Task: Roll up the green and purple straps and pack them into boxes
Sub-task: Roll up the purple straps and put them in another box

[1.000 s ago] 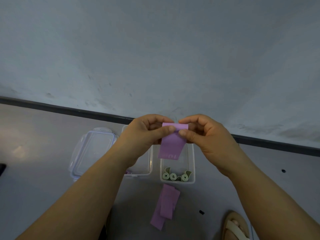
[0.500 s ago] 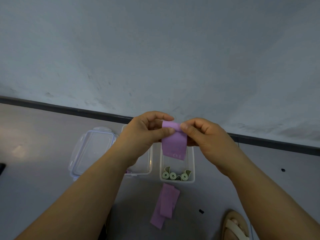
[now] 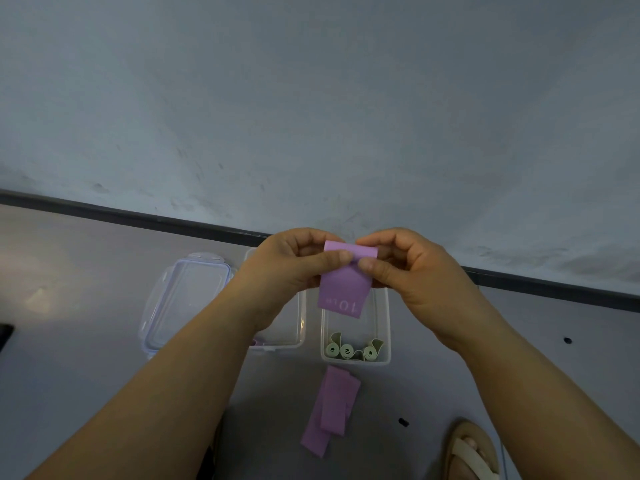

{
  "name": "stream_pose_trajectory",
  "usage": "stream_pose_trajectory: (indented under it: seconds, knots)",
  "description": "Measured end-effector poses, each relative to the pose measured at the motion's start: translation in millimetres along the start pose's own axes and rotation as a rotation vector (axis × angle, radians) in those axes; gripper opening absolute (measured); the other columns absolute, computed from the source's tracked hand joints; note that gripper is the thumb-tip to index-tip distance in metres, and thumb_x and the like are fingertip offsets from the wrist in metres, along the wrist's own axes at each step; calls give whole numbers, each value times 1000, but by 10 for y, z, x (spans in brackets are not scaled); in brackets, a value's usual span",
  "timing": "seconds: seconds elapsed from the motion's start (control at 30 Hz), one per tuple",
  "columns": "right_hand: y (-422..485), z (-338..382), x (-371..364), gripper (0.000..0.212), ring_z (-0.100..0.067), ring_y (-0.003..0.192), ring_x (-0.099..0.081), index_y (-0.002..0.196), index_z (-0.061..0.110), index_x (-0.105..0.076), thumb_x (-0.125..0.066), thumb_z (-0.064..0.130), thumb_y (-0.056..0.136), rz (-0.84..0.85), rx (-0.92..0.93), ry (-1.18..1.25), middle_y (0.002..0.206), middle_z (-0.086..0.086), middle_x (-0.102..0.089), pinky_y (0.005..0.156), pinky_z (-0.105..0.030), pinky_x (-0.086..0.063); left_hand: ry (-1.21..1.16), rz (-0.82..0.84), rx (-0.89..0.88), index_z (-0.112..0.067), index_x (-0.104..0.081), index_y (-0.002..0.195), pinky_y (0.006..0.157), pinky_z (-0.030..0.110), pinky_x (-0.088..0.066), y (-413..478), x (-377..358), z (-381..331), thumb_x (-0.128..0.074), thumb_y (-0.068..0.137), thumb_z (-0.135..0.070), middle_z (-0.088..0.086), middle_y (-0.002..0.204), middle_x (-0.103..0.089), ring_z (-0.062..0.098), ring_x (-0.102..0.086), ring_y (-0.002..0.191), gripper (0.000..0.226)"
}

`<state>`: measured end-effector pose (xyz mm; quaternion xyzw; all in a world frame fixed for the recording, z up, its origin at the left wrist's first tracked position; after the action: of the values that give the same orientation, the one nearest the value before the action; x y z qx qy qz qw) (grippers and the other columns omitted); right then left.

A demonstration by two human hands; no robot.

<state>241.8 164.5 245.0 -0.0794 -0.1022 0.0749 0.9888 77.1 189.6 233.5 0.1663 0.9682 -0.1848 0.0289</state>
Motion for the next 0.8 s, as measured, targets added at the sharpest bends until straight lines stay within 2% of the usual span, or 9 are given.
stream_pose_trajectory:
  seconds: [0.1,0.17,0.3,0.43,0.5,0.6,0.7,0.8]
  knots:
    - [-9,6,6,23,-16,87,-63,91,35,-59,-66,15,82,41,18,-111,94,6,-65,79,-27,-55,25,15,17,-14,-66,92,83,35,-54,-6,20,9,-70,60,-22,10,93,-72,19,-67,84,33]
    - [-26,25,11,24,-15,83,-62,90,36,-59,-68,17,80,67,27,-178,91,9,-65,77,-27,-54,23,42,52,-14,-66,93,84,35,-54,-10,28,12,-70,59,-20,10,97,-71,20,-67,87,34]
    - [-57,62,36,26,-9,78,-60,90,36,-59,-73,20,74,107,34,-210,86,13,-64,70,-20,-52,5,100,130,-14,-66,95,80,30,-55,-6,45,25,-68,60,-18,4,94,-70,19,-65,91,35]
    - [-74,94,75,21,4,77,-57,93,39,-59,-68,30,76,150,30,-209,83,32,-60,67,-10,-48,-16,189,186,-12,-67,94,83,31,-54,-15,55,24,-69,62,-14,5,92,-71,18,-67,88,32]
    - [-90,116,75,37,5,81,-56,105,42,-56,-72,28,74,257,24,-213,89,35,-57,69,-12,-48,-22,276,219,-9,-67,94,80,30,-56,-28,51,29,-74,68,-7,6,89,-71,19,-67,86,27]
    - [-132,137,29,64,0,90,-56,118,49,-48,-78,19,70,456,39,-272,106,33,-53,74,-19,-51,-60,442,254,-10,-70,87,67,25,-56,-60,41,23,-62,71,-1,6,82,-70,16,-67,77,21]
    - [-150,139,6,68,1,93,-55,116,55,-44,-79,21,69,533,65,-334,111,36,-49,75,-17,-50,-45,553,258,-15,-73,80,64,21,-53,-90,35,16,-61,71,1,4,79,-69,14,-67,73,22]
    - [-164,146,-2,67,3,92,-54,113,56,-43,-80,24,68,555,82,-385,113,37,-46,73,-13,-47,-21,616,224,-19,-74,78,66,20,-52,-112,27,23,-69,64,-9,1,79,-69,11,-67,75,18]
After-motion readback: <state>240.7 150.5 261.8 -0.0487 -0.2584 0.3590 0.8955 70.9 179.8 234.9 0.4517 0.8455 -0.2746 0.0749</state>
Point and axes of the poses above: each hand's wrist, its own y-axis towards the middle knuckle, its own x-axis out of the back of the hand, z = x × y, the point moved 2 cm from there along y, towards the middle knuckle
